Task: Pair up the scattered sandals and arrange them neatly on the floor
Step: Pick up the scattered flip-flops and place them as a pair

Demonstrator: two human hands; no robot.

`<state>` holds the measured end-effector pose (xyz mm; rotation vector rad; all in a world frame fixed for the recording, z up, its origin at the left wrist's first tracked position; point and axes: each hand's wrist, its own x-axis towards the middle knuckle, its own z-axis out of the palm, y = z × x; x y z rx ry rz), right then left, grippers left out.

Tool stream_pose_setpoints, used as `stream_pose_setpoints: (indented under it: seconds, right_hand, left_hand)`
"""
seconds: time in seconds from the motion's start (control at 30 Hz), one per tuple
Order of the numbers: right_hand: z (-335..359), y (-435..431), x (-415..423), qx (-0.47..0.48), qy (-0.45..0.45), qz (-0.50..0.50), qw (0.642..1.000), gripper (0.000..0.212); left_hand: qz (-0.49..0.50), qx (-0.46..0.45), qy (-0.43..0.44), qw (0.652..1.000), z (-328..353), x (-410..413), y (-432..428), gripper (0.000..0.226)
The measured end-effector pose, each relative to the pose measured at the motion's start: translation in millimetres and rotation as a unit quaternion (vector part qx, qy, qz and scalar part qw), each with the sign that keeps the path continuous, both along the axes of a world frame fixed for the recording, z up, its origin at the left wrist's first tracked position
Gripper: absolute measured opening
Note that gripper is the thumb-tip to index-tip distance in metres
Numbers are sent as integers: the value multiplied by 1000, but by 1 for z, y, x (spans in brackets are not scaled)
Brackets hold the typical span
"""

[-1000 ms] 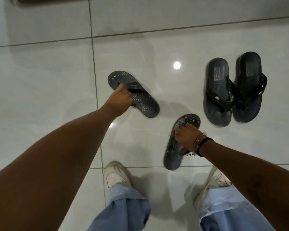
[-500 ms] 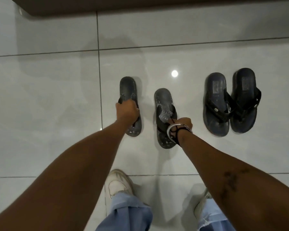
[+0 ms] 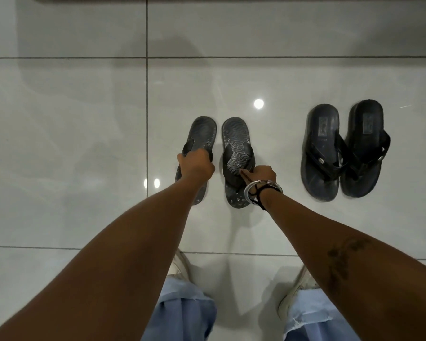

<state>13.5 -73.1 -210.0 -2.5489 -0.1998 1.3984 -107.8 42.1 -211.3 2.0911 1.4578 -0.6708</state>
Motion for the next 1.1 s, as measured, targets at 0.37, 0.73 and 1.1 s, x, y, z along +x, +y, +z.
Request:
stream_pose_setpoints:
  seconds: [0.37, 0.73, 1.1]
  right_hand:
    - [-12, -35, 63, -96, -135, 372, 913, 64]
    - [-29, 14, 64, -123, -112, 362, 917, 72]
    - [-38, 43, 44, -94, -135, 352, 921, 99]
  left_hand:
    - [82, 16, 22, 996, 0, 37, -25, 35]
    - [135, 53, 1, 989, -7, 34, -10, 14]
    - [208, 103, -5, 973, 17, -23, 156, 39]
